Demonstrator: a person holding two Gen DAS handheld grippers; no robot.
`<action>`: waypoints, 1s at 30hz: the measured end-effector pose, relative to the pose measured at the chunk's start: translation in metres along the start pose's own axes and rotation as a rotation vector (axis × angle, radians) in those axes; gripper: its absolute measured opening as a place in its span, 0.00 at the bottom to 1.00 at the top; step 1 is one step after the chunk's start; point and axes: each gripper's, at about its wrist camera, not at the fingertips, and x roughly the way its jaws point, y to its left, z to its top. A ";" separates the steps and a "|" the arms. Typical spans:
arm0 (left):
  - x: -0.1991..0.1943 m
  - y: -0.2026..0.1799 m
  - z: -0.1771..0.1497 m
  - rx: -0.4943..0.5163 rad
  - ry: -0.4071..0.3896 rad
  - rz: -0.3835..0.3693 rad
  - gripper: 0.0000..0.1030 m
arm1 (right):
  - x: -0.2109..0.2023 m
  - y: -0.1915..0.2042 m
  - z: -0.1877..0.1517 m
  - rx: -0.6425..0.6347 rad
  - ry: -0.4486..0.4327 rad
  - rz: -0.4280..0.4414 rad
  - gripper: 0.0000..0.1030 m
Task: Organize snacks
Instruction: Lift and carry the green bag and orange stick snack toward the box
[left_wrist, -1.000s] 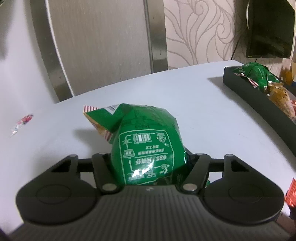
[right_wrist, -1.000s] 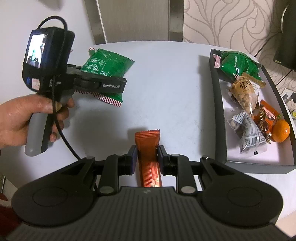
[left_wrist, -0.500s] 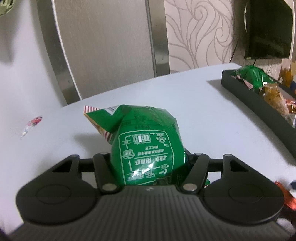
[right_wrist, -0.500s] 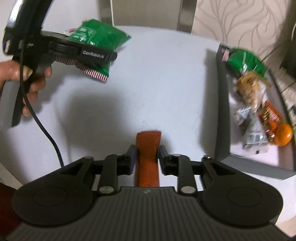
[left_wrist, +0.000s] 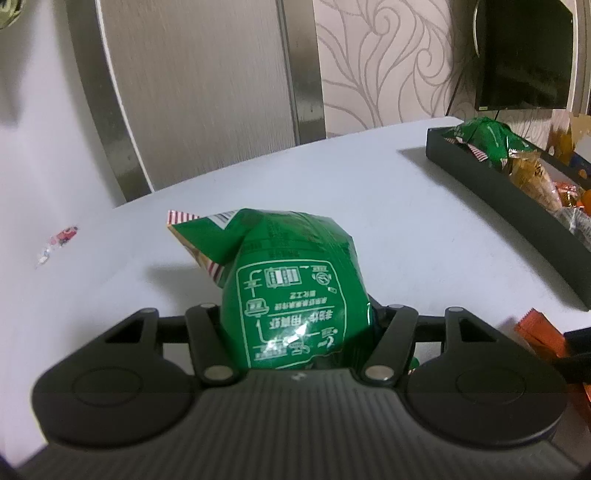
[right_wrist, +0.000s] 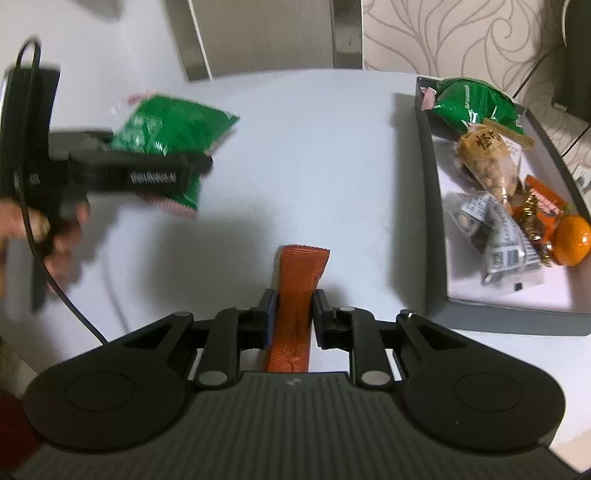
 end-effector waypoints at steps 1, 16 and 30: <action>-0.001 0.000 0.000 0.001 -0.004 0.004 0.62 | -0.002 0.000 0.003 0.008 -0.010 0.013 0.23; -0.012 -0.011 0.034 0.054 -0.090 0.012 0.62 | -0.043 0.006 0.042 0.013 -0.194 0.090 0.23; -0.018 -0.056 0.056 0.101 -0.130 -0.098 0.62 | -0.079 -0.016 0.020 0.099 -0.246 0.047 0.23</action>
